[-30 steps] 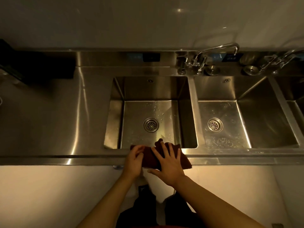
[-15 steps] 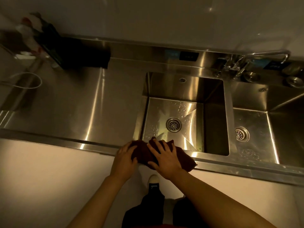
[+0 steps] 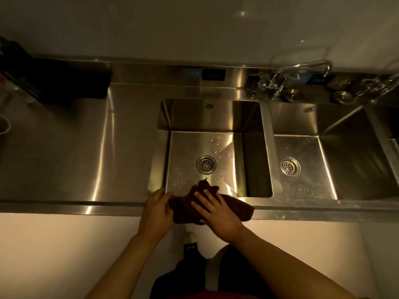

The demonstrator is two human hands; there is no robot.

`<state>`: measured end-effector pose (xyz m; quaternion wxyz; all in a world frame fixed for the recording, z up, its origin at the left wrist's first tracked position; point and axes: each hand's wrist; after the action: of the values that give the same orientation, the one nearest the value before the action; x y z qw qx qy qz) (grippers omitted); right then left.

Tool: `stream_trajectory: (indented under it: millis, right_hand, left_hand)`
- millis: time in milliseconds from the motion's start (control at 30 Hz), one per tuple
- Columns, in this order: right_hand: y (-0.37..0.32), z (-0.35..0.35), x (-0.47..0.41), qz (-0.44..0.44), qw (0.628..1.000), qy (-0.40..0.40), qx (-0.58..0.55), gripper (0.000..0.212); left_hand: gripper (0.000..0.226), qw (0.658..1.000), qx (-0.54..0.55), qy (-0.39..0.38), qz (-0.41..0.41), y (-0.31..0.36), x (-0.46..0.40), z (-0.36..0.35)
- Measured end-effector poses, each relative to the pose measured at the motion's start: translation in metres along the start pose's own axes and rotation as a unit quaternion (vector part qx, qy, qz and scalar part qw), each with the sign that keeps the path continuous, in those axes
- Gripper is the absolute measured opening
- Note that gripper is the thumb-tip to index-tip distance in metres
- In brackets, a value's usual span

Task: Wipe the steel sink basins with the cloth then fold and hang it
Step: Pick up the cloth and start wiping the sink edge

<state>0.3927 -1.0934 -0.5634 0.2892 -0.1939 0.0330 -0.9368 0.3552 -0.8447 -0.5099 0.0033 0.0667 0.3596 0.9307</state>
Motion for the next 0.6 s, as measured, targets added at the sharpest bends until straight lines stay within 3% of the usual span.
stream_trajectory:
  millis: [400,600]
  right_hand:
    - [0.141,0.015,0.095,-0.038,0.999,-0.010,0.008,0.066]
    - [0.178,0.014,0.128,-0.049,0.998,-0.010,-0.036,0.106]
  left_hand:
    - [0.052,0.997,-0.007,-0.075,-0.034,0.088,-0.047,-0.077]
    - [0.050,0.995,-0.002,-0.098,-0.031,0.121,-0.059,-0.104]
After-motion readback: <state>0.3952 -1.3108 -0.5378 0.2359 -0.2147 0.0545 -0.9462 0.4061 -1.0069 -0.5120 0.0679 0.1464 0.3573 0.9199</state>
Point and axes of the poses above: each hand's wrist, its own x-axis away from the middle knuckle, its own z-axis out of the back of the hand, y = z × x, and after that the axes turned 12 degrees about -z, right-handed
